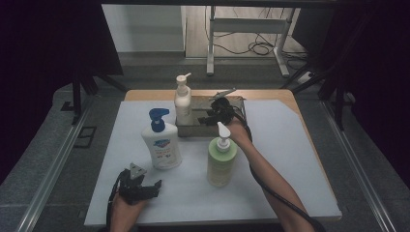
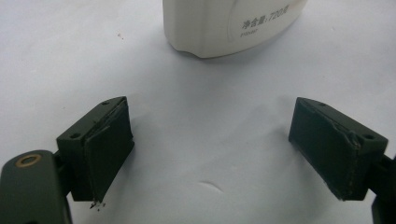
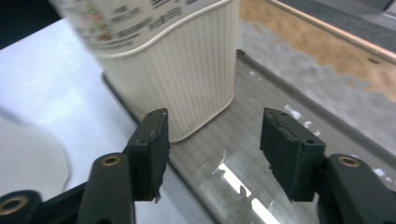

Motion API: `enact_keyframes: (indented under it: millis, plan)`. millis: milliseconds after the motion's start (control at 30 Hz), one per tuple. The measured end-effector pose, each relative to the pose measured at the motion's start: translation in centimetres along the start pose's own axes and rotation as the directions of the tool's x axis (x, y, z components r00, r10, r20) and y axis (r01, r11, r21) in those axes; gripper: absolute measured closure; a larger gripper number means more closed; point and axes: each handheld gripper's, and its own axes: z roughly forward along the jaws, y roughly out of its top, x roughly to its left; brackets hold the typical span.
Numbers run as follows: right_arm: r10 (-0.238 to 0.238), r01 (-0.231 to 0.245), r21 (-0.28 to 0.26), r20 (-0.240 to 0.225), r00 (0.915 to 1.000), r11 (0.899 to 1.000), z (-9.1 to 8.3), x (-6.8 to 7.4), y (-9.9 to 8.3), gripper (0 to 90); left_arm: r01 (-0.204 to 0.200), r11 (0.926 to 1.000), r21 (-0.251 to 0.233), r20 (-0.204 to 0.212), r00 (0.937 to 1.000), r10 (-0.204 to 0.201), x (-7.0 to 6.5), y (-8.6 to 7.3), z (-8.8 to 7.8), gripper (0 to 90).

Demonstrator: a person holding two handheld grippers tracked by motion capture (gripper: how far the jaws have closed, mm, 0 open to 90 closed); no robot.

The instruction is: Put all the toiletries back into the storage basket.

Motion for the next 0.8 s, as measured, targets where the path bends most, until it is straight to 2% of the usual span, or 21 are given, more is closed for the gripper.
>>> enact_keyframes:
  millis: [133,400,567,800]
  plan:
    - [-0.018,0.018,-0.01,0.012,0.9998,1.0,-0.8,0.2,-0.4,33.0,0.0,1.0,-0.002,0.001,1.0,0.0,0.0,0.0,0.0,13.0]
    - [-0.036,0.037,-0.009,0.031,0.9989,0.999,-2.9,0.3,-1.2,26.4,0.0,1.0,0.0,0.001,1.0,0.0,0.0,0.0,0.0,13.0]
    - [-0.042,0.042,-0.008,0.024,0.9988,0.999,-4.2,0.3,-2.2,22.2,0.002,1.0,-0.003,0.001,1.0,-0.002,0.0,0.0,0.0,13.0]
    - [-0.051,0.051,0.007,0.043,0.9978,0.999,-6.1,-0.4,-3.6,15.4,0.0,1.0,0.0,0.0,1.0,0.0,0.0,0.0,0.0,13.0]
